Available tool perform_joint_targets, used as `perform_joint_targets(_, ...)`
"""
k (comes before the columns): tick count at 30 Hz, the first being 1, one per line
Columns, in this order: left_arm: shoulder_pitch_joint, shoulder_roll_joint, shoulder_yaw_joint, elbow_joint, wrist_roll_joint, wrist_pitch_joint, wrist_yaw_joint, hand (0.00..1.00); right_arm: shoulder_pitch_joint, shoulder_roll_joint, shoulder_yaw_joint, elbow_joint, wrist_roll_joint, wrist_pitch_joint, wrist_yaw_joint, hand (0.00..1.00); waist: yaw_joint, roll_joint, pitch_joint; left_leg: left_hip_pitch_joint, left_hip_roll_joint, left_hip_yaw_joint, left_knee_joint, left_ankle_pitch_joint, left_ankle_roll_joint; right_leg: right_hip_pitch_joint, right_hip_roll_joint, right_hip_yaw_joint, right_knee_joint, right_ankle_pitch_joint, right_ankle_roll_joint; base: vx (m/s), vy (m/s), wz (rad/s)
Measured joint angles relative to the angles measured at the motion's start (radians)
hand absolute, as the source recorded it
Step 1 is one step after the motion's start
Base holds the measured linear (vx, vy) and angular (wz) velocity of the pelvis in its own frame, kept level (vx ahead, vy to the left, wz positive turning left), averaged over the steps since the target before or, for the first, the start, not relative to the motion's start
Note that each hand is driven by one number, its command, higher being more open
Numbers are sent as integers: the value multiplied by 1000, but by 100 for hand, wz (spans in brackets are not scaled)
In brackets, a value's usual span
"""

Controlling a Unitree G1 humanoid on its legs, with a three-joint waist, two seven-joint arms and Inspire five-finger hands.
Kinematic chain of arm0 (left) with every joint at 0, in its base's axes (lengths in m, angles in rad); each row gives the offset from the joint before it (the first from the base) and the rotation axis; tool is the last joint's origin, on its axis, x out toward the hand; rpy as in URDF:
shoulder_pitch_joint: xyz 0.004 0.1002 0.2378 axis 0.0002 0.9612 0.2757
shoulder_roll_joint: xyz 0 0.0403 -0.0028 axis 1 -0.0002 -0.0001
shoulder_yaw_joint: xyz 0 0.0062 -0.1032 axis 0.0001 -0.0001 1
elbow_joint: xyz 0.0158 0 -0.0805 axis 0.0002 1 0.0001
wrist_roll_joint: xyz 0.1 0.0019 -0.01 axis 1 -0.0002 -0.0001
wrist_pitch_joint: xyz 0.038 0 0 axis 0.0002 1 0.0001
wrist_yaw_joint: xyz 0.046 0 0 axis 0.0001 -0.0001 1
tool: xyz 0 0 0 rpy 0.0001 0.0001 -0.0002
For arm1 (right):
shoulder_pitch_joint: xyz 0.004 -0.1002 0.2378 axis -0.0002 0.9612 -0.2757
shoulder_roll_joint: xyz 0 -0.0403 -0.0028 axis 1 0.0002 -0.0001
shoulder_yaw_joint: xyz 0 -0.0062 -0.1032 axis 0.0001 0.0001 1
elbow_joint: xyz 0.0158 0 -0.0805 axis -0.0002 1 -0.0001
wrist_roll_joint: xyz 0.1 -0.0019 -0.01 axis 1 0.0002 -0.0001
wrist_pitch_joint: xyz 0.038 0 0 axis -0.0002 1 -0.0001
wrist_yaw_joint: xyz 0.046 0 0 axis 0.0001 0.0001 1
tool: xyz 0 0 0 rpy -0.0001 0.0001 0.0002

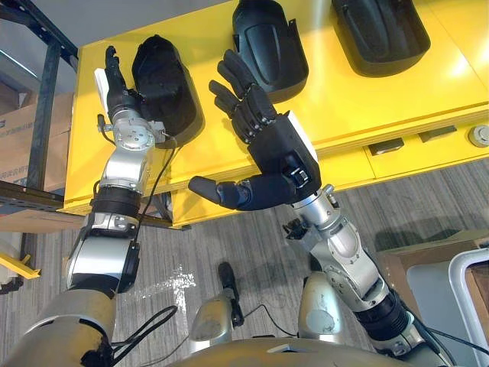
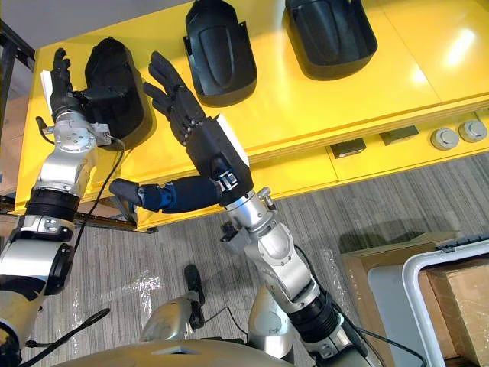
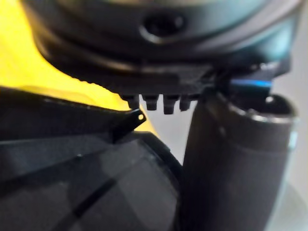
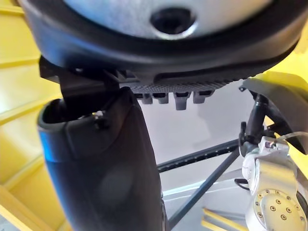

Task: Walk over and take three plastic housings, then place them on the shelf

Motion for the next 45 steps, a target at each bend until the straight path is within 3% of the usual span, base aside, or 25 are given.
perform_joint_targets(6, -18, 61, -18, -41, -8, -83, 95, 100, 55, 0, 6, 0, -2, -1, 15, 100, -15, 0, 0, 6, 0, 2, 0, 0, 0, 5, 0, 0, 0, 1, 0, 0, 0, 0)
perform_joint_targets(13, -35, 147, -16, -262, -7, -250, 164, 100, 114, -1, 29, 0, -11, -2, 24, 100, -15, -8, -4, 66, -1, 0, -19, -1, -1, 71, 1, -10, -19, 0, 0, 2, -4, 0)
perform_joint_targets(16, -35, 190, -14, -366, -9, -324, 166, 100, 119, -1, 34, 0, -90, -1, 29, 100, -14, -12, -8, 81, -1, -11, -22, -1, -1, 100, 0, -22, -31, 2, 3, -2, -3, 6)
perform_joint_targets(18, -19, 208, -2, -448, -8, -343, 160, 100, 120, -3, 32, 0, -130, 4, 29, 100, -8, -23, -25, 90, -1, -15, -32, 3, -2, 108, 1, -28, -36, 2, 3, 20, -6, 6)
perform_joint_targets(21, 109, 207, 57, -630, -6, -377, 134, 100, 128, -5, 29, 0, -209, 12, 5, 100, -13, -39, -69, 114, -1, -30, -51, 3, -2, 153, 1, -53, -72, 6, 7, 54, 0, 12)
perform_joint_targets(24, 349, 149, 147, -811, -5, -405, 89, 100, 132, -6, 3, 7, -258, 12, -33, 100, -7, -44, -97, 129, -1, -62, -54, 2, -3, 208, 1, -90, -111, 10, 11, 56, -2, 29)
perform_joint_targets(27, 698, -64, 194, -951, -2, -438, 41, 100, 138, 0, -77, 39, -278, 13, -95, 100, 32, -46, -113, 121, 0, -104, -54, 2, -4, 259, 1, -146, -166, 25, 12, 4, -6, 36)
perform_joint_targets(31, 959, -237, 161, -962, 4, -439, 13, 100, 139, 44, -115, 141, -323, 56, -178, 100, 73, -65, -122, 97, 1, -140, -59, 8, -6, 274, 6, -187, -193, 27, 4, -11, -2, 31)
perform_joint_targets(35, 1089, -289, 67, -964, 37, -439, -16, 100, 144, 73, -97, 225, -365, 121, -238, 100, 104, -74, -127, 69, 2, -169, -59, 21, -8, 273, 10, -215, -203, 30, -1, 0, -7, 24)
perform_joint_targets(45, 1126, -318, -32, -964, 84, -445, -47, 100, 87, 80, -67, 322, -388, 151, -378, 100, 119, -73, -126, 67, 16, -174, -61, 26, -14, 272, 23, -217, -202, 27, -7, -10, -6, 1)
